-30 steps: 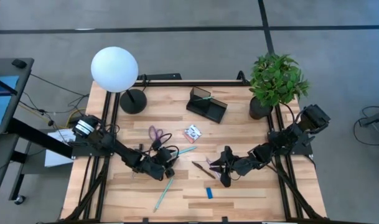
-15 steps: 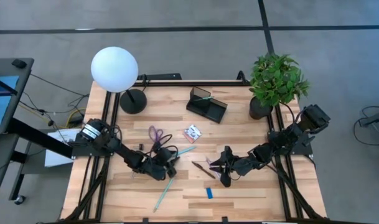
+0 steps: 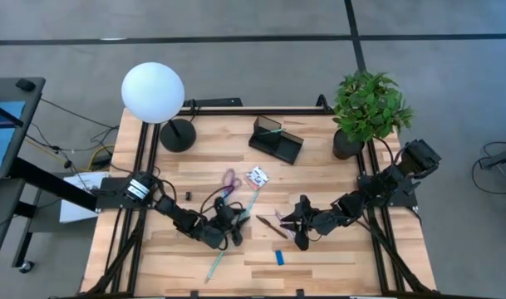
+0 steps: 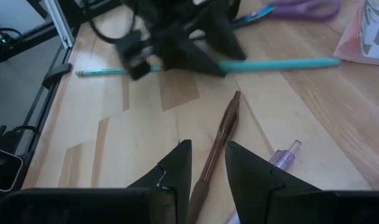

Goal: Pick and place office supplies into organizer
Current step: Put the light blue pen into the black desk organizer

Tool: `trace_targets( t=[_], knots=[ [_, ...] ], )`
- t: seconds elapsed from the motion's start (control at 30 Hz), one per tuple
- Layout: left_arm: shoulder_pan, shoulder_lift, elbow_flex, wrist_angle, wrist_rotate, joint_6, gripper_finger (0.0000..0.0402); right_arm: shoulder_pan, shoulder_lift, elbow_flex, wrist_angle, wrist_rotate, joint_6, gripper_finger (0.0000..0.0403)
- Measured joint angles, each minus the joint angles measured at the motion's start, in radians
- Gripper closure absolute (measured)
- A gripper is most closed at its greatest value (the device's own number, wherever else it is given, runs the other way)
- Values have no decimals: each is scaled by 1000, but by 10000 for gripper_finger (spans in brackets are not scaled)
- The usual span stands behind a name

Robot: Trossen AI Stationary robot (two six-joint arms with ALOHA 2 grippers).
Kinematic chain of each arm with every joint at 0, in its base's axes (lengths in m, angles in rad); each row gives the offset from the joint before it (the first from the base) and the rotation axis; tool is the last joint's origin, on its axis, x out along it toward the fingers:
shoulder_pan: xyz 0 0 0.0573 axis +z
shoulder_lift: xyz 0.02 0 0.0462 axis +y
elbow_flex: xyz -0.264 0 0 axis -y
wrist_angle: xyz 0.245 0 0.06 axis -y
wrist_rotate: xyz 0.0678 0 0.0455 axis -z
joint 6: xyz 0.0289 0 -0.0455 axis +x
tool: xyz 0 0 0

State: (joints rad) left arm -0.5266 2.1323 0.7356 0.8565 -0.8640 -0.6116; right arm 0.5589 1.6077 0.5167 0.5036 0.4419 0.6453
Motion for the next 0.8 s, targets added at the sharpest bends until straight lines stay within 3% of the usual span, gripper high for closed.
trace_targets(
  t=[0.07, 0.2, 0.6, 0.8],
  knots=[
    [0, 0, 31, -49, 29, 2, 250, 1, 0, 0, -1, 0, 0, 310],
    [0, -2, 89, -202, -9, -96, 250, 1, 0, 0, 1, 0, 0, 310],
    [-23, -4, 166, -439, -41, -261, 260, 4, 0, 0, 1, 0, 0, 310],
    [-22, 9, 168, -465, -51, -281, 271, 4, 0, 0, 1, 0, 0, 310]
  ],
)
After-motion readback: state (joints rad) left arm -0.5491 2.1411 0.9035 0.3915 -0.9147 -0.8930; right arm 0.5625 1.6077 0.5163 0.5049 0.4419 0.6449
